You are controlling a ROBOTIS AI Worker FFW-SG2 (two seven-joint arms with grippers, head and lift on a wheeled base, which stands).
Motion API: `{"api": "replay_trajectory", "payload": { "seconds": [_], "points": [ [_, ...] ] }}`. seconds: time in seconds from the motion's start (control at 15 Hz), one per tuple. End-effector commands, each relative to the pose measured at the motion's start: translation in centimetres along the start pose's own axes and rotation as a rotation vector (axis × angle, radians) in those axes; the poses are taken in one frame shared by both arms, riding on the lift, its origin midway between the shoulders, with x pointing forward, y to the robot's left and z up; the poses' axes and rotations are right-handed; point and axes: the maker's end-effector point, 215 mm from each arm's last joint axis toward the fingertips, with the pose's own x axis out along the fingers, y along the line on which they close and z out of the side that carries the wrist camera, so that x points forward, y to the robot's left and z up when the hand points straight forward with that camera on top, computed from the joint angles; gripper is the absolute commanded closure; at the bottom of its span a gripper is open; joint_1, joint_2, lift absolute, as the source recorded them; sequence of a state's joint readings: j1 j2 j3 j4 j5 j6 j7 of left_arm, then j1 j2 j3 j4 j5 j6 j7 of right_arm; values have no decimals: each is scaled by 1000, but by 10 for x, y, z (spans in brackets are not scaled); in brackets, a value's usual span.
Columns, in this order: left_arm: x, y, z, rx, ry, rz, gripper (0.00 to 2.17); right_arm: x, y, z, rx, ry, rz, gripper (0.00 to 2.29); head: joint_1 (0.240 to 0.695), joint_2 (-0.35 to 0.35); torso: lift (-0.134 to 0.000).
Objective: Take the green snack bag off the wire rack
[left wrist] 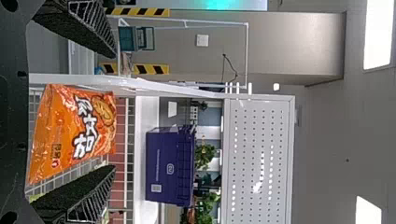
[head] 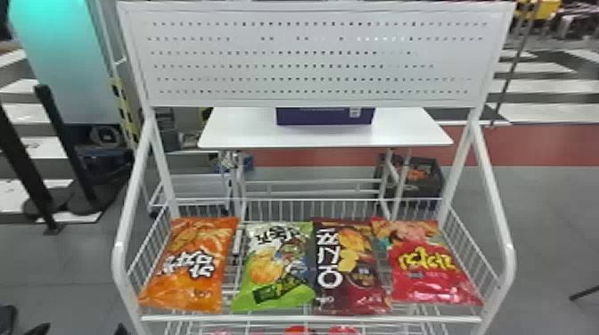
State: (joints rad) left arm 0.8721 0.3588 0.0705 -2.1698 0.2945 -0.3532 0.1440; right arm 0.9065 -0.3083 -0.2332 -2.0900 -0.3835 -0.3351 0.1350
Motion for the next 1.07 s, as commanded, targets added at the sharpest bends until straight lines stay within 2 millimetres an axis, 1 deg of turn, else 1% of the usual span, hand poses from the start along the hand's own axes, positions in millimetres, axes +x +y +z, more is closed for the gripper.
{"api": "replay_trajectory", "payload": {
  "seconds": [0.0, 0.6, 0.67, 0.73, 0.8, 0.87, 0.93, 1.0],
  "points": [
    [0, 0, -2, 0, 6, 2, 33, 0, 0, 0, 0, -1, 0, 174, 499, 0, 0],
    [1, -1, -3, 1, 8, 0, 36, 0, 0, 0, 0, -1, 0, 174, 499, 0, 0],
    [4, -8, -6, -10, 9, -7, 36, 1, -1, 0, 0, -1, -1, 174, 499, 0, 0],
    [13, -20, -16, -29, 26, -19, 39, 1, -1, 0, 0, -1, -1, 174, 499, 0, 0],
    [24, -38, -19, -56, 15, -40, 39, 1, 1, -2, 3, 0, 0, 174, 499, 0, 0],
    [37, -61, -19, -66, 5, -77, 39, 1, 2, -3, 7, 1, -1, 174, 499, 0, 0],
    [48, -83, -31, -59, 36, -107, 39, 1, 1, -3, 7, 0, -3, 174, 499, 0, 0],
    [64, -109, -41, -47, 54, -139, 43, 1, 3, -4, 8, 3, -2, 174, 499, 0, 0]
  ]
}}
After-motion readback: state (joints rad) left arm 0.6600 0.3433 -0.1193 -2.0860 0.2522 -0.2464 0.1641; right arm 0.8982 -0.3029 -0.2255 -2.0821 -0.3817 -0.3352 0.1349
